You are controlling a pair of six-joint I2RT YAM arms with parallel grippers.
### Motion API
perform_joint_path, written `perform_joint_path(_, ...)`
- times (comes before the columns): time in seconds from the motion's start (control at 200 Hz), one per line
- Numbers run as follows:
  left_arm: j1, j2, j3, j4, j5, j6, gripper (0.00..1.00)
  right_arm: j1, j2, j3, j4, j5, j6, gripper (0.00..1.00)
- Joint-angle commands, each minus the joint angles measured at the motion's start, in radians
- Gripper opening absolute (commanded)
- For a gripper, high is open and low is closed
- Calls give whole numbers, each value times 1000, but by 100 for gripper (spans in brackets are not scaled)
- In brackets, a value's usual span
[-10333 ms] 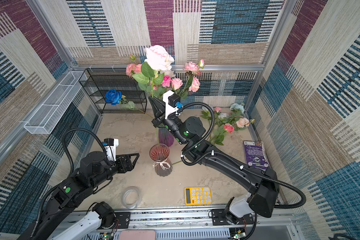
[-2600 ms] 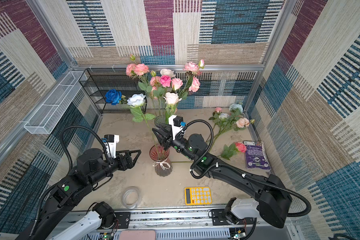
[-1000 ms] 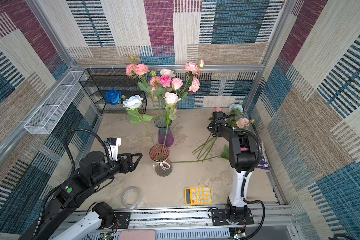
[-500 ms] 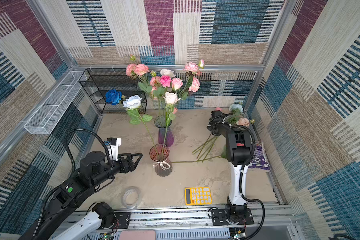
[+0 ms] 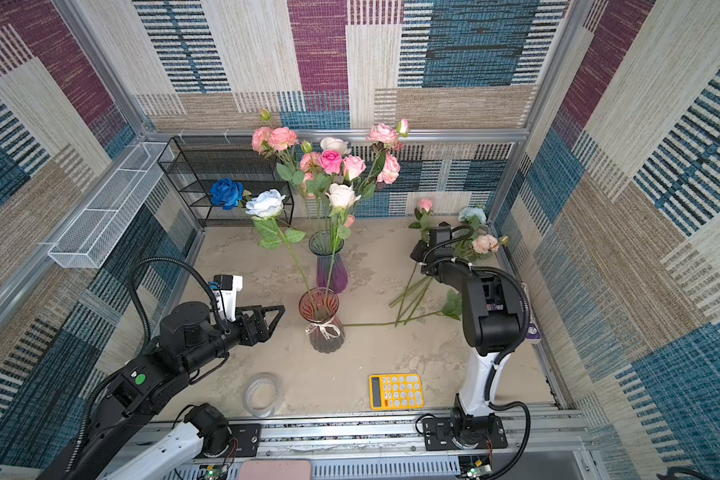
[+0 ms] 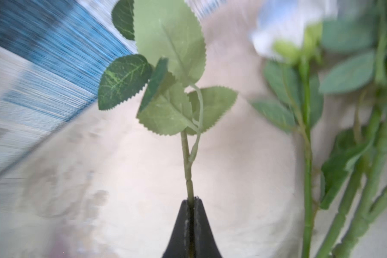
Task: Arrange the flowers into the vase
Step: 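Close the right gripper on a pink rose stem and lift it, then carry the pink rose toward the vases while the left gripper reaches toward it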
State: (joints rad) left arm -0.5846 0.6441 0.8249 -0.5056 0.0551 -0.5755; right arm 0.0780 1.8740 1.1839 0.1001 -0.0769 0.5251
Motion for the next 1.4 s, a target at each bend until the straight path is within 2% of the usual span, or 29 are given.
perform_joint_path(0.0,2,3,15,17,-10,23,86,23,-73,-24,198,-4,-33,0)
perform_joint_path(0.235,2,6,28,10,-14,25,87,73,-247,-44,233,151,-105,0)
perform_joint_path(0.396,2,5,36,9,-17,27,87,93,-370,-74,183,218,-107,0)
perform_joint_path(0.641,2,2,49,0,-14,27,86,150,-640,-258,134,225,-39,0)
perform_joint_path(0.831,2,-1,95,-15,12,65,86,182,-903,-387,108,128,14,0)
perform_joint_path(1.042,3,2,147,72,182,121,86,199,-1091,-396,127,-122,29,0)
perform_joint_path(1.147,2,39,184,122,287,128,87,220,-1098,-351,146,-247,47,0)
perform_joint_path(1.212,2,71,207,164,352,121,86,266,-1079,-312,151,-277,53,0)
perform_joint_path(1.397,2,176,270,303,556,72,84,500,-986,-201,174,-234,3,0)
